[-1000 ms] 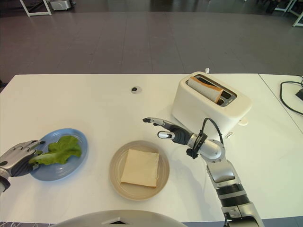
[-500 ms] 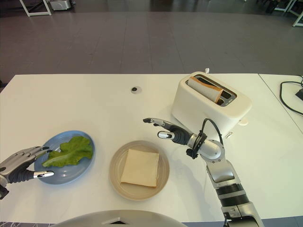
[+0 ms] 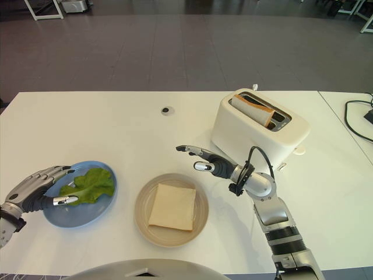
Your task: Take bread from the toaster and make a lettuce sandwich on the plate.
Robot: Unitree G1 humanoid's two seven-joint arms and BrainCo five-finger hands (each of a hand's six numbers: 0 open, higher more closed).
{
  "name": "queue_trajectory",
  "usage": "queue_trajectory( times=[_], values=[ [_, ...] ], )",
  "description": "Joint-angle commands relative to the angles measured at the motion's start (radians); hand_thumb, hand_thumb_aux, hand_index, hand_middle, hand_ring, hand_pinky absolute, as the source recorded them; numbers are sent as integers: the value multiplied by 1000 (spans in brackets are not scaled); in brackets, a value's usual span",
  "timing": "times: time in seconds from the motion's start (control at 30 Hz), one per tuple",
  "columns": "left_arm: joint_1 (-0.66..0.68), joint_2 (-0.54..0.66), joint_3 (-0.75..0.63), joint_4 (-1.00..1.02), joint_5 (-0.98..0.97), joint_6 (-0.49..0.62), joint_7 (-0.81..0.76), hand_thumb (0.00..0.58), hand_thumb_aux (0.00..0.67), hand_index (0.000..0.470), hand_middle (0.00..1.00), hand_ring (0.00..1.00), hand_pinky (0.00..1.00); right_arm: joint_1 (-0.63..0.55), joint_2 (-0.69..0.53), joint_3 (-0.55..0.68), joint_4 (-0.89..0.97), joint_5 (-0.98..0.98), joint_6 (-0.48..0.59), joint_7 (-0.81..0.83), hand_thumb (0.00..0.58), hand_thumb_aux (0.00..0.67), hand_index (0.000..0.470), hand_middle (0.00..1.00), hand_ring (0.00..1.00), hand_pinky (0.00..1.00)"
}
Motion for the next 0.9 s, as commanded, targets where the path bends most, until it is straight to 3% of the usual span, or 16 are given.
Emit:
queue_trajectory(
  times=[0.03, 0.63, 0.77, 0.87, 0.9],
  values=[
    [7, 4, -20, 1, 42, 17, -9, 436, 336, 236, 0, 0, 0, -4, 3, 4, 5, -11, 4, 1, 0, 0, 0, 0, 0, 0],
    [20, -2, -56, -23, 82, 40, -17, 498, 418, 293, 0, 0, 0, -12, 2, 6, 4, -6, 9, 3, 0, 0, 0, 0, 0, 0],
    [27, -2, -62, -29, 87, 46, -19, 545, 504, 354, 0, 0, 0, -12, 3, 6, 5, -7, 9, 2, 0, 0, 0, 0, 0, 0],
    [31, -2, -69, -40, 103, 53, -14, 580, 670, 470, 0, 0, 0, -13, 4, 6, 7, -7, 7, 0, 0, 0, 0, 0, 0, 0],
    [32, -2, -71, -45, 109, 56, -12, 580, 670, 470, 0, 0, 0, -13, 4, 6, 8, -7, 7, 0, 0, 0, 0, 0, 0, 0]
  ],
)
